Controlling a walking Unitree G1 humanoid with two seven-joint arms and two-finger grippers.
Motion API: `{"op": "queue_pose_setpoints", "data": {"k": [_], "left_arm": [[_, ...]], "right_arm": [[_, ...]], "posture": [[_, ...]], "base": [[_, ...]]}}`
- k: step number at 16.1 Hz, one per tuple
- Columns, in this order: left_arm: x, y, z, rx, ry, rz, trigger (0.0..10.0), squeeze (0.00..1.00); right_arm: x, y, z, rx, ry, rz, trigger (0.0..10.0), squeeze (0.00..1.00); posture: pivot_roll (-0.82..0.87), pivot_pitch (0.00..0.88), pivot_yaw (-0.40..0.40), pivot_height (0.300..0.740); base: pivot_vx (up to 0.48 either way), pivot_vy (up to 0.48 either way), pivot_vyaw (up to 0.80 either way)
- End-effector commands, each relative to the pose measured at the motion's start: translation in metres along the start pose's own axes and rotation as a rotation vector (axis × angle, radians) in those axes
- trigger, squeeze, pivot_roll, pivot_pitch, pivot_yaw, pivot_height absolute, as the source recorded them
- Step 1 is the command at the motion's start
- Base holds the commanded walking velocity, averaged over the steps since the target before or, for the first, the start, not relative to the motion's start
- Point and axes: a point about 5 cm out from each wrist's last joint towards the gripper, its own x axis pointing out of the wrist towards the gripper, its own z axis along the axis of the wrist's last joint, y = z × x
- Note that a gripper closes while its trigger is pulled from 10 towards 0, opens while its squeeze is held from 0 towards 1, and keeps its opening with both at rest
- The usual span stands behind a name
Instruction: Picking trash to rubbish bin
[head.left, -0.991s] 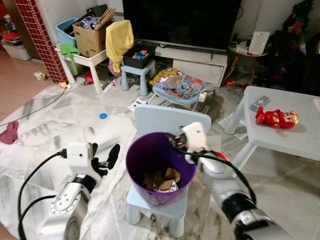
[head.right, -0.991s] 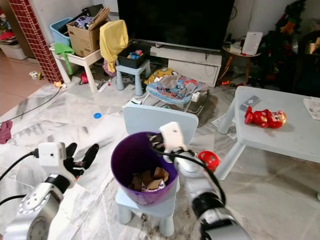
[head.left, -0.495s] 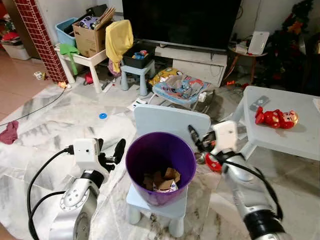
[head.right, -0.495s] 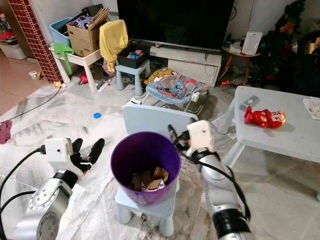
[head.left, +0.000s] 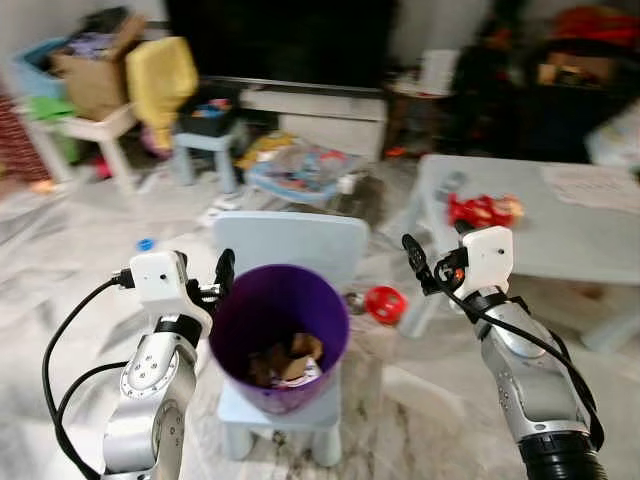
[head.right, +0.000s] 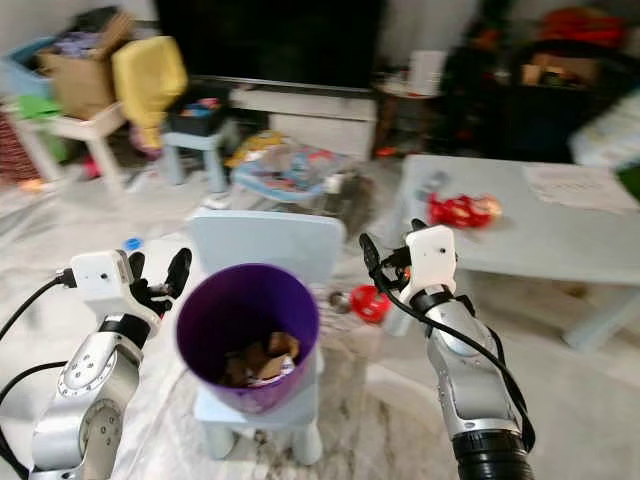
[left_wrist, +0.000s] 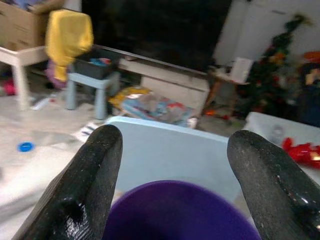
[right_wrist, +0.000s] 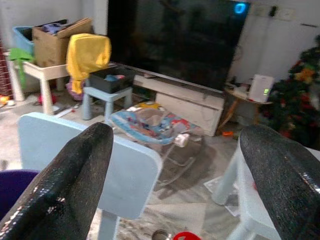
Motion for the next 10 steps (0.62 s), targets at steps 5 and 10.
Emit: {"op": "queue_pose_setpoints", "data": {"k": [5,10], "left_arm": [[0.0007,-0.0028,-0.0005,-0.045,0.013,-0.009,10.0,0.00],[0.0012,-0.0018,-0.0015,-0.073,0.021,-0.008,10.0,0.00]], "right_arm": [[-0.0031,-0.0015,0.0094,0.006,0.004,-0.006,10.0,0.00],[-0.0047,-0.0014,0.0131,0.010,0.000,-0.011,10.0,0.00]], "posture": [[0.03,0.000,-0.070,0.740],[0.03,0.000,-0.069,0.740]], "base": [[0.000,0.000,-0.78],[0.000,0.000,-0.28]]}}
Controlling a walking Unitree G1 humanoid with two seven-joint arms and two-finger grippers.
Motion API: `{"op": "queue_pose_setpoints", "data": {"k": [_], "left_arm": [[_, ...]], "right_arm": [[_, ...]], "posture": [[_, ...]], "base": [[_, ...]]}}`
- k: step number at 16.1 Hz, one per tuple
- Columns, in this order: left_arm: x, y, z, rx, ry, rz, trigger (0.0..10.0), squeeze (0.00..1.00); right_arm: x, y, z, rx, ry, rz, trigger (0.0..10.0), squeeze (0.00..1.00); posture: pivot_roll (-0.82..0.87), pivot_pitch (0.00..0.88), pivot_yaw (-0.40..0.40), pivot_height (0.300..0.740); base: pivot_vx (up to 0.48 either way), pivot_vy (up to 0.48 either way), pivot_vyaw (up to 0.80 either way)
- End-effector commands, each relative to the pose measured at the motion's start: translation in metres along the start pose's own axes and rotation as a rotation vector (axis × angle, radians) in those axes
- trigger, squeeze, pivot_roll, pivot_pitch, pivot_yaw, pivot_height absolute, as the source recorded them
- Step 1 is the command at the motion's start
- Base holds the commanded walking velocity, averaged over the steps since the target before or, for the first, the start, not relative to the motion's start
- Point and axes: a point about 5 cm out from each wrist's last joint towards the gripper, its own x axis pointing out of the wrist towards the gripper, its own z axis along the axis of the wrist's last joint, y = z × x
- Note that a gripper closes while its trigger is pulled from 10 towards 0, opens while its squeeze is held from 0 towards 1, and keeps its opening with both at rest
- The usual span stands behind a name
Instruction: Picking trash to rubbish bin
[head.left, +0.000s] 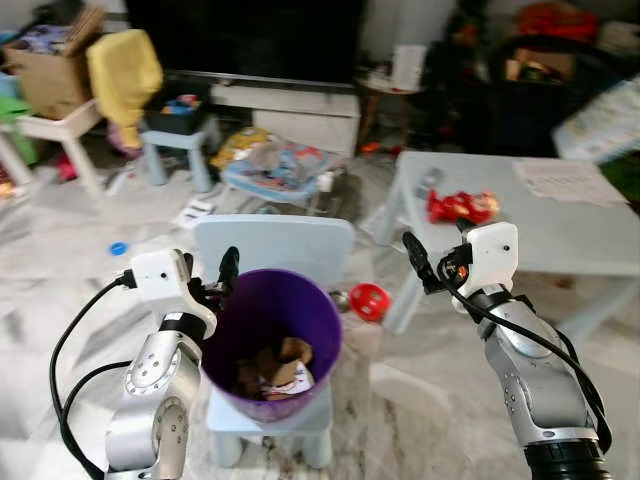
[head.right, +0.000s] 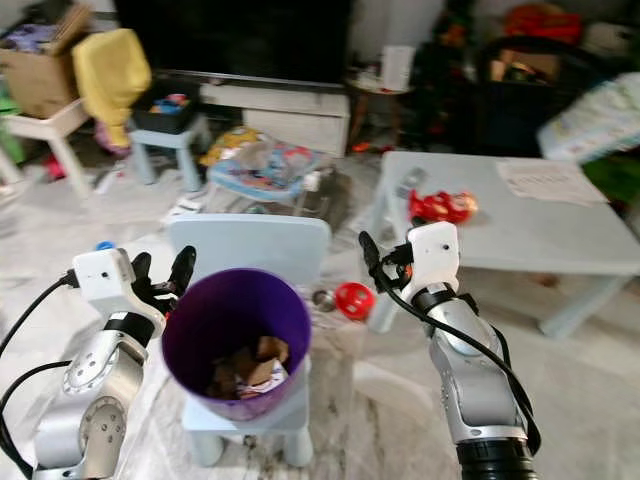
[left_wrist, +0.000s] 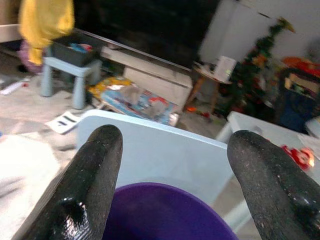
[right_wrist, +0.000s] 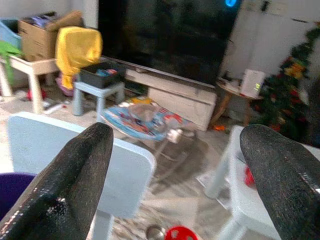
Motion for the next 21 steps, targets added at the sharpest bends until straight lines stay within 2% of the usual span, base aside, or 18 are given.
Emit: {"op": "queue_pose_setpoints", "data": {"k": [1,4,7,13,21], "left_arm": [[0.000,0.000,0.000,-0.006,0.006,-0.001,10.0,0.00],[0.003,-0.001,0.001,-0.003,0.000,-0.009,10.0,0.00],[0.011,-0.002,0.008,-0.008,-0.022,-0.017,10.0,0.00],[0.018,0.001,0.011,-0.028,-0.048,-0.001,10.0,0.00],[0.020,-0.003,0.012,-0.047,-0.064,-0.012,10.0,0.00]], "right_arm": [[0.000,-0.003,0.004,-0.005,-0.008,-0.019,10.0,0.00],[0.001,-0.001,0.005,0.001,-0.016,-0.019,10.0,0.00],[0.004,-0.006,0.010,-0.002,-0.034,-0.044,10.0,0.00],[0.003,-0.009,0.009,-0.005,-0.029,-0.061,10.0,0.00],[0.002,-0.013,0.010,-0.005,-0.028,-0.076,10.0,0.00]], "posture": [[0.03,0.000,-0.068,0.740],[0.03,0.000,-0.059,0.740],[0.02,0.000,-0.057,0.740],[0.01,0.000,-0.058,0.740],[0.00,0.000,-0.059,0.740]], "base": [[0.000,0.000,0.00],[0.000,0.000,0.00],[0.000,0.000,0.00],[0.000,0.000,0.00],[0.000,0.000,0.00]]}}
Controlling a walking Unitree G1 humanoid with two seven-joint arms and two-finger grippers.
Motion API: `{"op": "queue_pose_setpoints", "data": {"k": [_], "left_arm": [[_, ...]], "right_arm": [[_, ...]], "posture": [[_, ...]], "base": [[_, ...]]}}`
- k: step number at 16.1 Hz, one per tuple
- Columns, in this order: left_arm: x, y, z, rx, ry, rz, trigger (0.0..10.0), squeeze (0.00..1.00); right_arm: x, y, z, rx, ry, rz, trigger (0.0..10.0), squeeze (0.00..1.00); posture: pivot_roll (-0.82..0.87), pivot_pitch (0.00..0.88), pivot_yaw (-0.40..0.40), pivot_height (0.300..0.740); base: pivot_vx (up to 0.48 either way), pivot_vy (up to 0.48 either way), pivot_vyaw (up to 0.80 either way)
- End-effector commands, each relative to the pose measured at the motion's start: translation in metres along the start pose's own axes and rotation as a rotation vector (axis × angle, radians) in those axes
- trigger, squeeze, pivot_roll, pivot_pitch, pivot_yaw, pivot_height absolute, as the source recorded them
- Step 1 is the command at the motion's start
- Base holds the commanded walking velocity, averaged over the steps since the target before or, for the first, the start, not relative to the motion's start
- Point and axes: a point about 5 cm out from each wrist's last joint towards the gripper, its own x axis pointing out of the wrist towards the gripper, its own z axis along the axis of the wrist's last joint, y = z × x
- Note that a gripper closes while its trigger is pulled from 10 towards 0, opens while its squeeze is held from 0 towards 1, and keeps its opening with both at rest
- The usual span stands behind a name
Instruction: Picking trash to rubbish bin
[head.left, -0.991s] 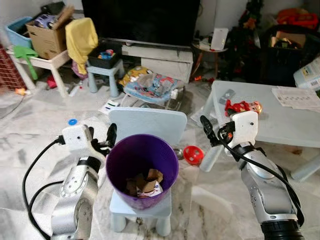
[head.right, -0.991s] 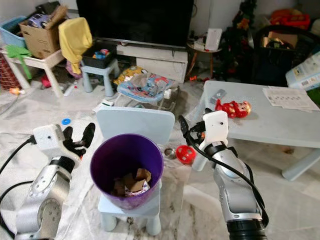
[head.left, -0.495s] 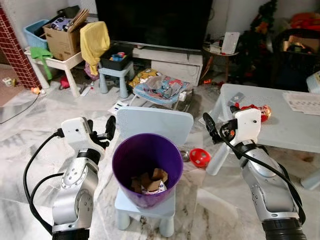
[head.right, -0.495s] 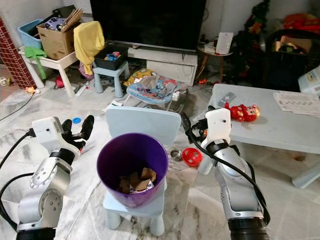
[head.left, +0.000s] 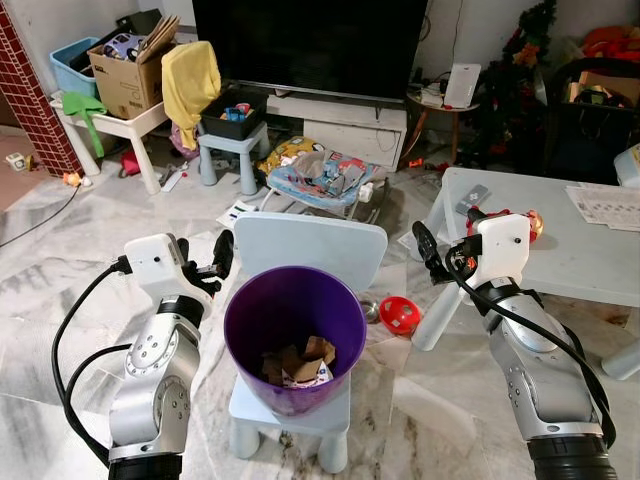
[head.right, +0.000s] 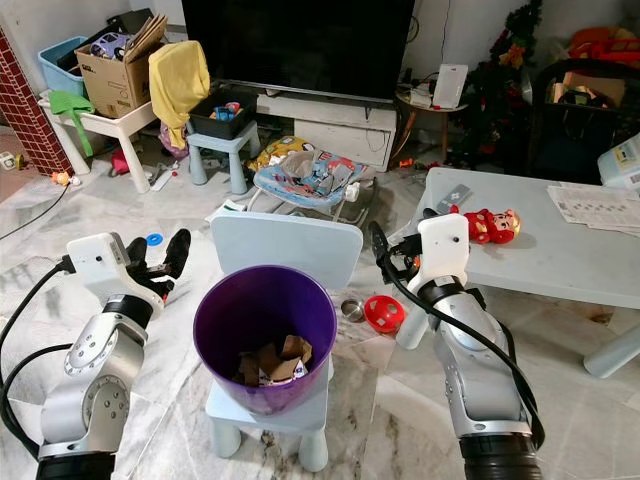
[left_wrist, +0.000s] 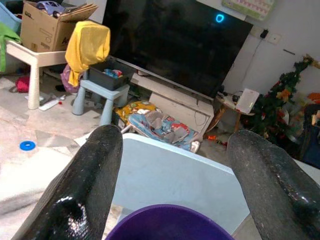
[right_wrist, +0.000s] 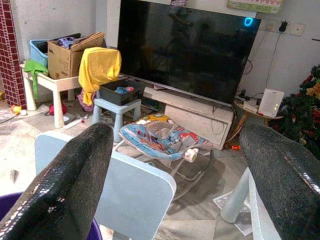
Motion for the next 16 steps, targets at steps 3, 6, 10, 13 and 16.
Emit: {"op": "queue_pose_setpoints", "data": {"k": [3,6,10,13,16], "left_arm": [[0.0019,-0.0028,0.0014,-0.009,-0.007,-0.012,10.0,0.00],[0.0020,-0.0015,0.0003,-0.012,0.003,-0.005,10.0,0.00],[0.0013,-0.0025,0.0002,-0.017,0.005,-0.014,10.0,0.00],[0.0007,-0.0020,-0.0007,-0.020,0.009,-0.013,10.0,0.00],[0.0006,-0.0005,-0.0004,-0.017,0.010,-0.013,10.0,0.00]], "right_arm": [[-0.0003,-0.0034,0.0025,0.001,-0.002,-0.016,10.0,0.00],[-0.0003,-0.0032,0.0016,0.003,0.002,-0.017,10.0,0.00],[-0.0005,-0.0026,0.0005,0.006,0.008,-0.017,10.0,0.00],[-0.0010,-0.0027,-0.0002,0.007,0.010,-0.018,10.0,0.00],[-0.0007,-0.0024,-0.0005,0.009,0.012,-0.018,10.0,0.00]], "posture": [[0.00,0.000,-0.058,0.740],[0.00,0.000,-0.056,0.740],[0.00,0.000,-0.058,0.740],[0.00,0.000,-0.056,0.740],[0.00,0.000,-0.054,0.740]], "base": [[0.000,0.000,0.00],[0.000,0.000,0.00],[0.000,0.000,0.00],[-0.277,0.000,0.00],[-0.262,0.000,0.00]]}}
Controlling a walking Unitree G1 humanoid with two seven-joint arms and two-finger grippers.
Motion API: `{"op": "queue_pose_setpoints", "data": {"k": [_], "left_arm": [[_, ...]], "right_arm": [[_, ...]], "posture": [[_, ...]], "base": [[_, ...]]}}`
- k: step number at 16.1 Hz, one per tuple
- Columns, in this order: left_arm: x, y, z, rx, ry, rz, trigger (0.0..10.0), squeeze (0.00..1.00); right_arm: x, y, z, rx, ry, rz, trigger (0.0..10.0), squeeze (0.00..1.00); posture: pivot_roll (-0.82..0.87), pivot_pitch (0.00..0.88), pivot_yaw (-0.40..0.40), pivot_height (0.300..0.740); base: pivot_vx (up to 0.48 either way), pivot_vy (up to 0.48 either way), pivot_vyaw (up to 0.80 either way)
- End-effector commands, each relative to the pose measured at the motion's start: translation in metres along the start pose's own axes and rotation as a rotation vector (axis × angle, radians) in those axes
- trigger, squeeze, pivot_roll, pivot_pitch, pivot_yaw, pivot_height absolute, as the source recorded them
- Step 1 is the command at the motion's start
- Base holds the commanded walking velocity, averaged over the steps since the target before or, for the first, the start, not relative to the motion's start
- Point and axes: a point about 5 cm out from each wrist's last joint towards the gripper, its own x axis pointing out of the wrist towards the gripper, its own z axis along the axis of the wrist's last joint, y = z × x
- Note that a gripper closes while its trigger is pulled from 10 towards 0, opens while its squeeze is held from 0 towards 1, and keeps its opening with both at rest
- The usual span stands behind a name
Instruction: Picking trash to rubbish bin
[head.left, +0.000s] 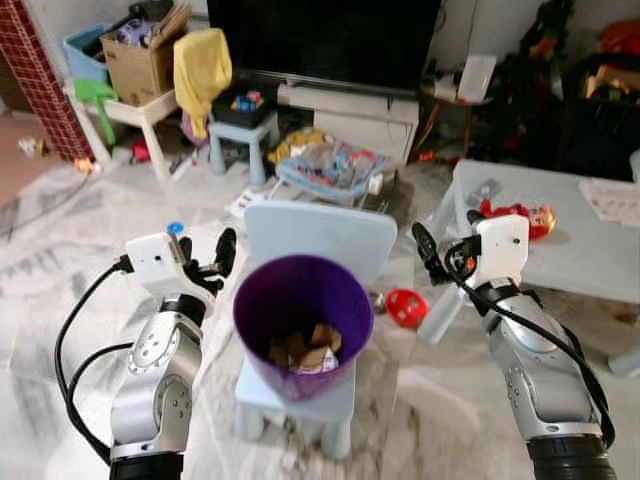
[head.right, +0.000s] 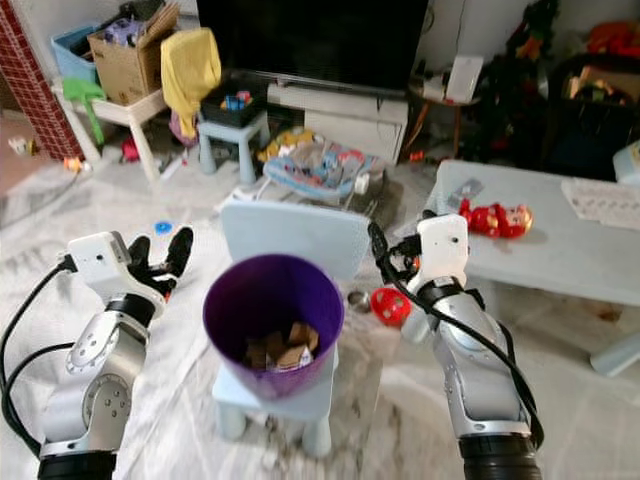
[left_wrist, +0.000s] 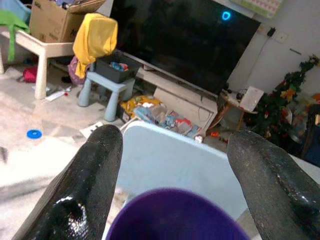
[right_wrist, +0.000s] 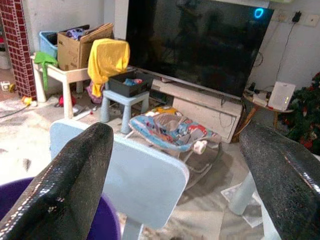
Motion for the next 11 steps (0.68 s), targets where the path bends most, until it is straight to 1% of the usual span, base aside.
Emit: {"op": "queue_pose_setpoints", "data": {"k": [1,10,11], "left_arm": [[0.0003,0.0005,-0.0001,0.002,0.008,-0.006,10.0,0.00],[0.0000,0.0003,-0.0010,-0.002,0.018,-0.010,10.0,0.00],[0.0000,0.0002,-0.0013,-0.003,0.018,-0.012,10.0,0.00]], "right_arm": [[-0.0005,-0.0029,0.0008,0.004,0.002,-0.017,10.0,0.00],[-0.0004,-0.0026,0.0000,0.007,0.005,-0.021,10.0,0.00],[-0.0005,-0.0026,-0.0002,0.007,0.005,-0.022,10.0,0.00]], "posture": [[0.00,0.000,-0.052,0.740],[0.00,0.000,-0.048,0.740],[0.00,0.000,-0.048,0.740]], "base": [[0.000,0.000,0.00],[0.000,0.000,0.00],[-0.262,0.000,0.00]]}}
